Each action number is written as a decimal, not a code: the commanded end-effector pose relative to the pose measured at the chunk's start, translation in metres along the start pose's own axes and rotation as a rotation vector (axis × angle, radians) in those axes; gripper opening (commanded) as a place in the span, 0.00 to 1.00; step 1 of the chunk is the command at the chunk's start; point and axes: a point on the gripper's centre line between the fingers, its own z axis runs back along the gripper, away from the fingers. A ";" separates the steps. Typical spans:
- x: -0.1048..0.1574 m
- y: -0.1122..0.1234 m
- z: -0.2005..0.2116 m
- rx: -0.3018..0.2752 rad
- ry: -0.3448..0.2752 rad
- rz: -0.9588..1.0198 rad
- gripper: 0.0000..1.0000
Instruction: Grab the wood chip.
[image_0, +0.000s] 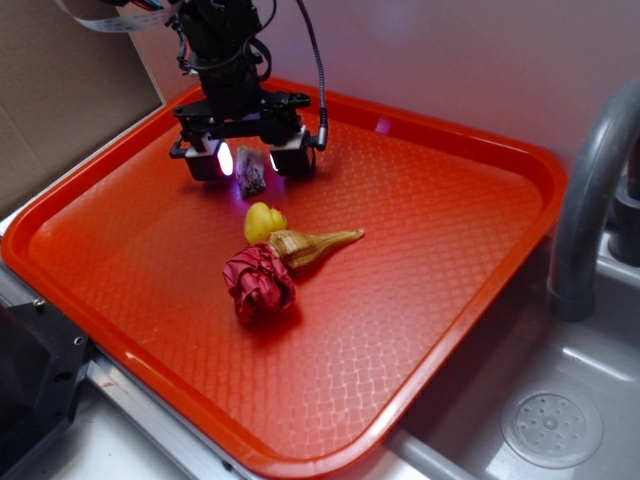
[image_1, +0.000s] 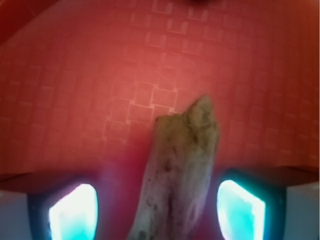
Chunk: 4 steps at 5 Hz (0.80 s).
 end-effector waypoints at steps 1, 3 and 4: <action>0.005 0.023 0.009 0.007 -0.029 0.002 1.00; 0.009 0.013 -0.011 0.058 0.008 0.005 1.00; 0.009 0.011 -0.027 0.106 0.021 0.000 0.82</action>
